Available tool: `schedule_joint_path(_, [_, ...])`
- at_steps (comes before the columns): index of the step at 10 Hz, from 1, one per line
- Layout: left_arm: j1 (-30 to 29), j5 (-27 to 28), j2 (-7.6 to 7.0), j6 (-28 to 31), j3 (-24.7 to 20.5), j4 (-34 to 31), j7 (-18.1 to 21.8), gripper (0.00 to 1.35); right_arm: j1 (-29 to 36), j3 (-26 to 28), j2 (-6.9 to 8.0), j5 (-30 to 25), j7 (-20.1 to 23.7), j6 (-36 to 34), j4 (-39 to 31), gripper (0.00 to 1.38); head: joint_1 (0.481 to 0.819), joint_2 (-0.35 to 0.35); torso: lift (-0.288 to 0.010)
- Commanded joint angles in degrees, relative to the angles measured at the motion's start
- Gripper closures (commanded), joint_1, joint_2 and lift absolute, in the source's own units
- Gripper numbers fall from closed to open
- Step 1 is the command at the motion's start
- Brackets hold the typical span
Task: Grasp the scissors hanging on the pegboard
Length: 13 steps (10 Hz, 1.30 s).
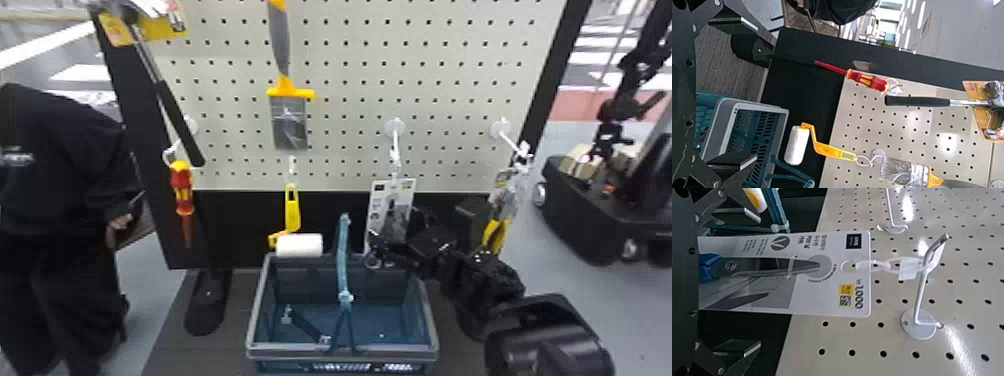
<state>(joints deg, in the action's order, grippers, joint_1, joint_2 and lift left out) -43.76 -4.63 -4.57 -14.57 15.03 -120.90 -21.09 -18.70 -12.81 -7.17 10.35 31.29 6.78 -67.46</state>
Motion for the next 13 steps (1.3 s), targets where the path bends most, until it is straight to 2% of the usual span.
schedule_joint_path(1, [-0.1, -0.1, -0.09, -0.2, -0.1, 0.0, 0.0, 0.17, 0.2, 0.2, -0.04, -0.3, 0.0, 0.2, -0.1, 0.27, 0.549, 0.0, -0.1])
schedule_joint_path(2, [-0.2, -0.1, -0.18, -0.3, 0.0, -0.1, 0.0, 0.17, 0.3, 0.2, -0.04, 0.5, 0.0, 0.2, 0.5, 0.6, 0.549, 0.0, -0.1])
schedule_joint_path(3, [-0.2, -0.3, -0.27, -0.4, 0.0, -0.1, 0.0, 0.17, 0.6, 0.3, 0.05, 1.1, 0.0, 0.2, 0.6, 0.8, 0.549, 0.0, -0.1])
schedule_joint_path(4, [-0.3, -0.4, -0.36, -0.5, 0.0, -0.1, 0.0, 0.17, 1.1, 0.3, 0.05, 1.5, -0.1, 0.2, 0.6, 0.89, 0.549, 0.0, -0.1])
schedule_joint_path(7, [-0.4, -0.5, -0.44, -0.6, -0.1, -0.1, 0.0, 0.17, 2.0, 0.4, 0.05, 2.2, -0.3, 0.8, 1.0, 1.3, 0.549, 0.0, -0.1])
schedule_joint_path(13, [-0.4, -0.5, -0.44, -0.6, -0.1, -0.1, 0.0, 0.17, 2.2, 0.5, 0.23, 2.4, -0.5, 0.9, 1.6, 1.3, 0.549, 0.0, -0.1])
